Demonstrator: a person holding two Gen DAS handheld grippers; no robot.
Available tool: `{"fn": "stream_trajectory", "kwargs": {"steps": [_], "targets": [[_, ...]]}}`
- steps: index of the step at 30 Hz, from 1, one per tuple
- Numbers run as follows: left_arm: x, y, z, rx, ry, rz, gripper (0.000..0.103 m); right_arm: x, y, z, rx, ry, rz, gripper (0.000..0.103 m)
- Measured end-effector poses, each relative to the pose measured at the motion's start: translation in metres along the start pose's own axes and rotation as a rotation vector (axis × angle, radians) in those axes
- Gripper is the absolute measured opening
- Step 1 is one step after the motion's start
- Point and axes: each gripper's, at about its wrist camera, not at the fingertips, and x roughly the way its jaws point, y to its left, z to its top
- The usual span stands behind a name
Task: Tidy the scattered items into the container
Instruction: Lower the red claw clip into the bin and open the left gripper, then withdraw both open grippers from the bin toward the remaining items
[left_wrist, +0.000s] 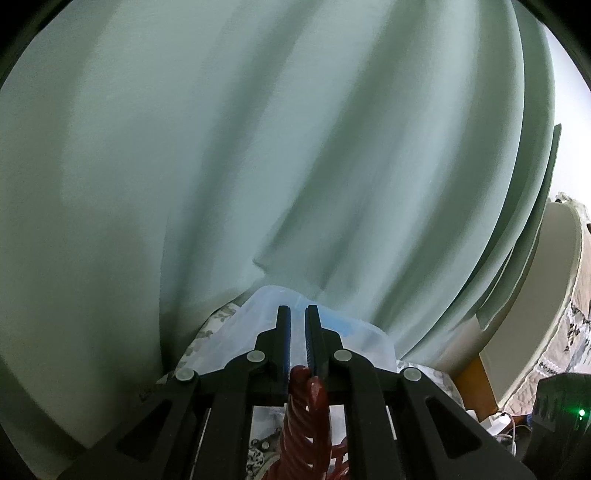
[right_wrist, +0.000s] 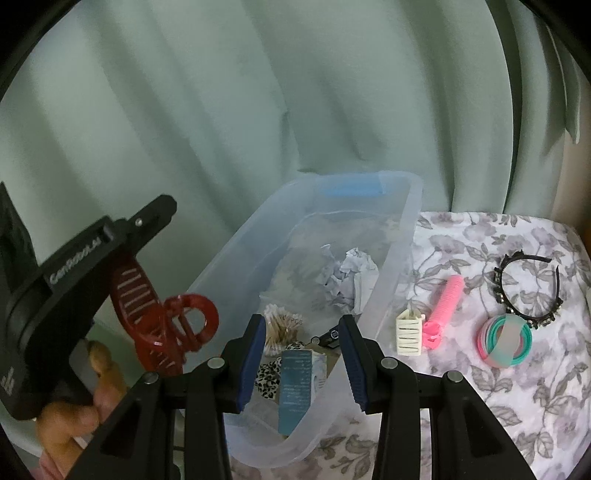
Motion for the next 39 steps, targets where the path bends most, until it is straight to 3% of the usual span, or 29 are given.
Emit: {"fn": "stream_trajectory", "kwargs": {"steps": [15,17,20,22,27,39], "targets": [[0.018,0.01,-0.006,0.019,0.083,0.004,0.009,-0.001,-0.014,0.002,0.02,-0.017,0.021,0.047],[0.016,0.015,-0.007,0.018,0.094,0.008,0.014,-0.001,-0.014,0.002,0.019,-0.019,0.022,0.048],[0.013,0.018,-0.006,0.011,0.108,0.01,0.034,-0.001,-0.013,0.002,0.02,-0.018,0.021,0.048],[0.012,0.013,-0.007,0.005,0.114,0.007,0.053,-0.001,-0.014,0.002,0.019,-0.018,0.021,0.049],[0.004,0.003,-0.011,0.003,0.132,0.009,0.078,-0.002,-0.01,0.002,0.03,-0.014,0.006,0.055],[-0.027,0.012,-0.027,-0.032,0.207,0.078,0.09,-0.022,-0.007,0.002,0.075,-0.029,-0.019,0.073]]}}
